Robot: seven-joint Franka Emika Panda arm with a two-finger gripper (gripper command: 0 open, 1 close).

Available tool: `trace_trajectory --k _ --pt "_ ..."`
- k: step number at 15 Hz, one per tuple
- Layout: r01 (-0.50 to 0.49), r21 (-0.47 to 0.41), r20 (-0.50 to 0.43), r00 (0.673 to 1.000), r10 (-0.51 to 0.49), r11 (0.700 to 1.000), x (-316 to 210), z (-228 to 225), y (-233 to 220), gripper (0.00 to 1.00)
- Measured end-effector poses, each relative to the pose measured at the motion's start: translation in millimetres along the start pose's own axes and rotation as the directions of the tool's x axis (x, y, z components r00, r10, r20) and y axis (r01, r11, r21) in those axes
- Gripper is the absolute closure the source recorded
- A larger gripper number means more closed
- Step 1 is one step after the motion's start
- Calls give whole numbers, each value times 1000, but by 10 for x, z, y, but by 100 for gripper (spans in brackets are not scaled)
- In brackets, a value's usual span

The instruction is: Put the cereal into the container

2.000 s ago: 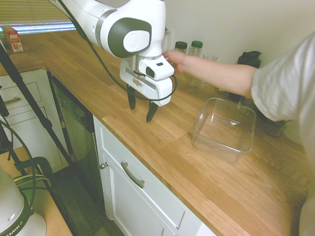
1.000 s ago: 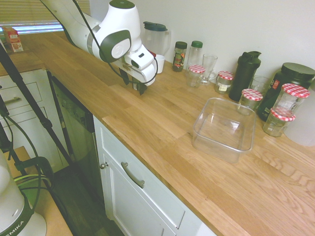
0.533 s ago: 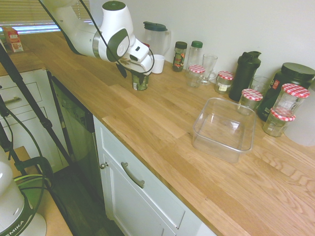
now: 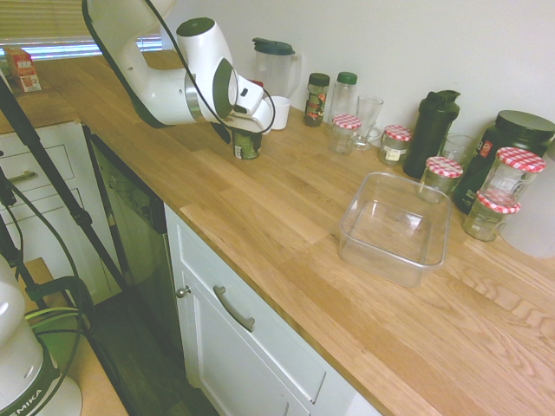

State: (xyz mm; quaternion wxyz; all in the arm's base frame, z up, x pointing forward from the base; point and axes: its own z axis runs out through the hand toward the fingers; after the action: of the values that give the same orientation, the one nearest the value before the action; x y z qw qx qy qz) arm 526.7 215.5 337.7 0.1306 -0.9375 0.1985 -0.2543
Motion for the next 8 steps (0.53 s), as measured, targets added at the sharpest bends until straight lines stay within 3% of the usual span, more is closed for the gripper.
trace_trajectory --k 8 --pt "-17 36 -30 999 18 999 156 255 -203 0"
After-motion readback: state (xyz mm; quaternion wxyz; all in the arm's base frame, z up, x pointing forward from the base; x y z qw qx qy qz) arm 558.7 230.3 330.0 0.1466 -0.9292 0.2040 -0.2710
